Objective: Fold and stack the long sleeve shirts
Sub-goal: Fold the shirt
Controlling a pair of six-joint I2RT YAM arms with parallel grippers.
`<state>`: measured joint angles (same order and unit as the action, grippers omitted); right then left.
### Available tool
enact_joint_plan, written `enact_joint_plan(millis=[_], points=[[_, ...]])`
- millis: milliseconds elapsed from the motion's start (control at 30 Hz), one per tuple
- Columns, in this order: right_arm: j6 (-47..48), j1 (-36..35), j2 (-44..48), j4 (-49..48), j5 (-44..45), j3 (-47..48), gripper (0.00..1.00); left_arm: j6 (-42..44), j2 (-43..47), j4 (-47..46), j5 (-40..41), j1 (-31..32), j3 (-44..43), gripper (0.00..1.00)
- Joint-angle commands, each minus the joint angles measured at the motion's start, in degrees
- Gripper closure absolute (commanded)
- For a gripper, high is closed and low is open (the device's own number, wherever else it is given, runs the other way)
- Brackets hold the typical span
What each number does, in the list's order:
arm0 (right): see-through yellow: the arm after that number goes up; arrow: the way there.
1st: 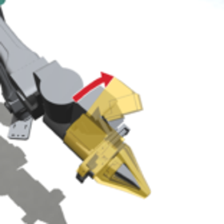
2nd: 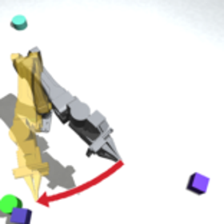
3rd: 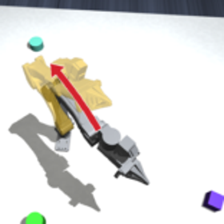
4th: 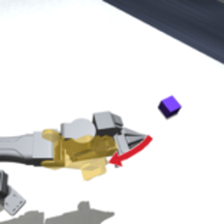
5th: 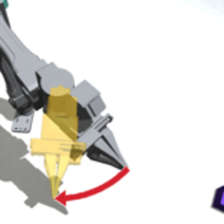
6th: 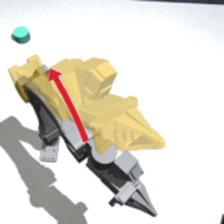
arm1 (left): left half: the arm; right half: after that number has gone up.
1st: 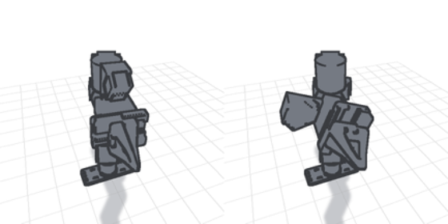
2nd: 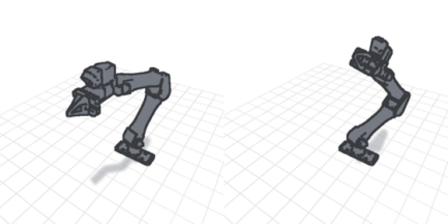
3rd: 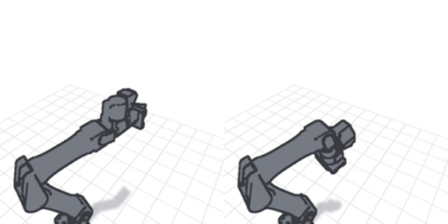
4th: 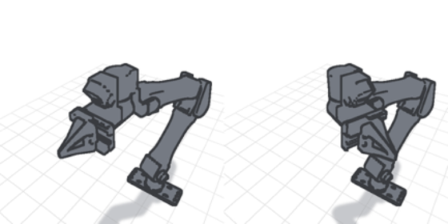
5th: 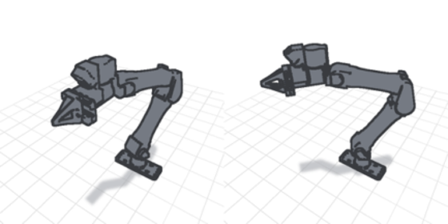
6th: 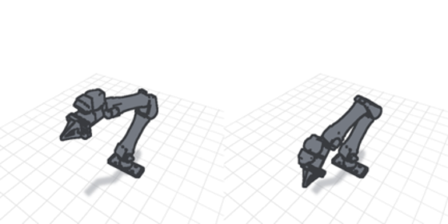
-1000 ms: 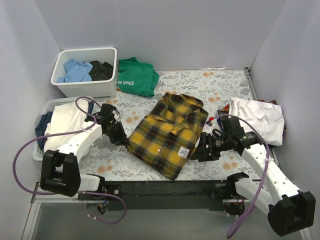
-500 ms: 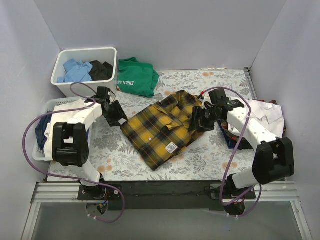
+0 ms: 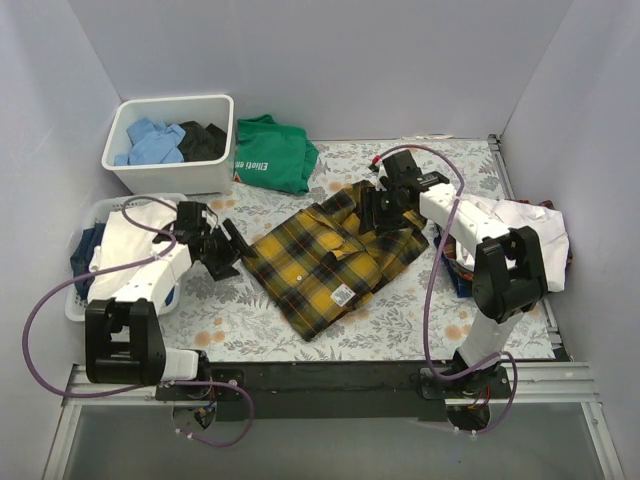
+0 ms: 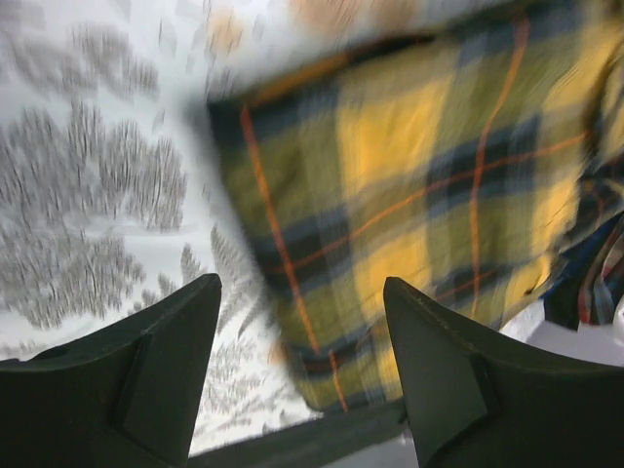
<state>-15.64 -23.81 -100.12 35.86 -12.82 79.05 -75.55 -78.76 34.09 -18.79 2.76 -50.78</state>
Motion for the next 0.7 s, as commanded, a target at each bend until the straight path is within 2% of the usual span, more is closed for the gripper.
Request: enact_joint_plan(millis=[0, 133, 267, 400, 467, 500, 667], points=[[1.22, -1.76, -2.62, -2.89, 4.47, 3.83, 0.42, -4.60, 6.59, 0.28, -5.73, 0.75, 7.97, 0.33], [2.10, -3.34, -6.83, -2.81, 4.03, 6.12, 0.52, -7.94, 8.54, -2.18, -7.49, 2.06, 12.02, 0.33], [2.19, -4.83, -9.48, -2.90, 2.98, 6.56, 0.60, -12.24, 6.52, -6.21, -7.41, 5.39, 14.13, 0.32], [1.75, -5.54, -11.41, -3.16, 2.80, 5.33, 0.67, -15.93, 3.36, -8.07, -4.25, 9.18, 14.92, 0.32], [1.05, -5.72, -12.56, -3.42, 2.45, 4.54, 0.72, -17.69, 1.95, -9.21, -2.84, 11.02, 15.62, 0.32], [0.79, -5.72, -12.82, -3.60, 2.01, 4.28, 0.79, -17.96, 1.51, -9.39, -1.18, 11.56, 15.80, 0.32], [-0.97, -5.98, -14.75, -4.04, 1.22, 3.75, 0.90, -22.09, 0.27, -13.07, 0.06, 14.54, 19.14, 0.33]])
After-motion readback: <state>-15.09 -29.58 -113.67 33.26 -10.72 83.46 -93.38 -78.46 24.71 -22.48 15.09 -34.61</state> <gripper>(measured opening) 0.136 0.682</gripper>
